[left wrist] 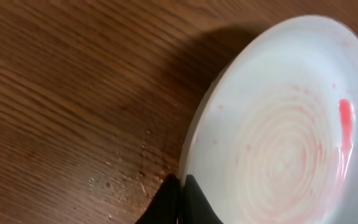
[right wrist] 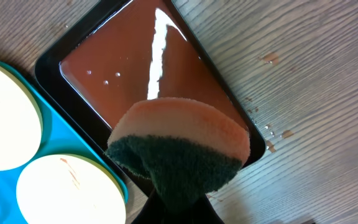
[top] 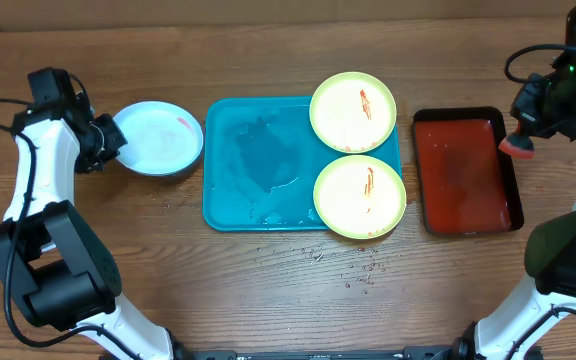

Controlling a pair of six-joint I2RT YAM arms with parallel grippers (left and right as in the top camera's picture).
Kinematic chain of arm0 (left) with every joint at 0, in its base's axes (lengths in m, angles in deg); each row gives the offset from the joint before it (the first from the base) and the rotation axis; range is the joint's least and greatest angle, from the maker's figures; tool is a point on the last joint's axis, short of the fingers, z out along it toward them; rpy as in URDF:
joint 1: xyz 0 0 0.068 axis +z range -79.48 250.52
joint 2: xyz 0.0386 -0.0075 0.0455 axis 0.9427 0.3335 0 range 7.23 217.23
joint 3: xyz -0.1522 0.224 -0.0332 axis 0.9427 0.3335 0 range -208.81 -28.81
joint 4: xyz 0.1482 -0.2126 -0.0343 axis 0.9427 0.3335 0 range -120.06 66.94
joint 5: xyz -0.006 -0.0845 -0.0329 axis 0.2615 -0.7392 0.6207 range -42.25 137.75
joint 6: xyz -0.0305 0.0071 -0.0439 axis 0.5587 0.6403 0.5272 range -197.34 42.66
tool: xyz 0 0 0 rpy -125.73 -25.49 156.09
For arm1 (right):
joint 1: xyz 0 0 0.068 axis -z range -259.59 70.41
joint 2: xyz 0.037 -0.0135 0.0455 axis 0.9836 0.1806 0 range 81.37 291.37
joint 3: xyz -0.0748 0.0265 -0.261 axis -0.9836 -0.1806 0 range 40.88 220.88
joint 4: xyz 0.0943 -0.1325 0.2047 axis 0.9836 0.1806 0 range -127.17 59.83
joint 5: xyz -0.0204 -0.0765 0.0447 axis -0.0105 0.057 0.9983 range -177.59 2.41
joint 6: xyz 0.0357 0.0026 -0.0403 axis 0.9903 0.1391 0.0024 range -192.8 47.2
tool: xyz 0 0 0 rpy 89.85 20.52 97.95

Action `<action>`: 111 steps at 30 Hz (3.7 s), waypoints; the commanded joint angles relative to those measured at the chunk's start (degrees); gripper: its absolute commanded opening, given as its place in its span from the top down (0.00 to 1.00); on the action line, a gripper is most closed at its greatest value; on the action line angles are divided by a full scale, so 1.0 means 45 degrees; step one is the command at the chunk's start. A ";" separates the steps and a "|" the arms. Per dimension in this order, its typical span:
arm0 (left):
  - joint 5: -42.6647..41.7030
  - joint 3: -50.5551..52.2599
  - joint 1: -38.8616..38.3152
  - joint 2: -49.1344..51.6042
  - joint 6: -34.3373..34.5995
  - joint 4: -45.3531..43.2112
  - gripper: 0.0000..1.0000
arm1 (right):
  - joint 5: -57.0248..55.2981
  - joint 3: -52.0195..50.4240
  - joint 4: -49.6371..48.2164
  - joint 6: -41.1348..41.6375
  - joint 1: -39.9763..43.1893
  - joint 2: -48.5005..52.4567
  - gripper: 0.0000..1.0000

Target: Clean dirty plates on tray and stack at the side

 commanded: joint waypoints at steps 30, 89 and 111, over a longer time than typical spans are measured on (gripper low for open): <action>-0.3789 -0.2370 -0.2229 -0.0253 -0.2511 0.2783 0.42 | 0.0340 -0.0005 -0.0214 -0.0058 -0.0058 -0.0413 0.96; -0.1195 -0.3225 -0.8796 0.3492 0.0641 0.4206 0.96 | 0.1166 -0.0005 -0.0602 -0.0427 -0.1608 -0.0413 0.96; -0.1239 -0.1307 -0.6941 0.3497 0.0865 0.2778 0.96 | 0.2487 -0.0005 -0.5479 0.1695 -0.9136 0.3249 0.96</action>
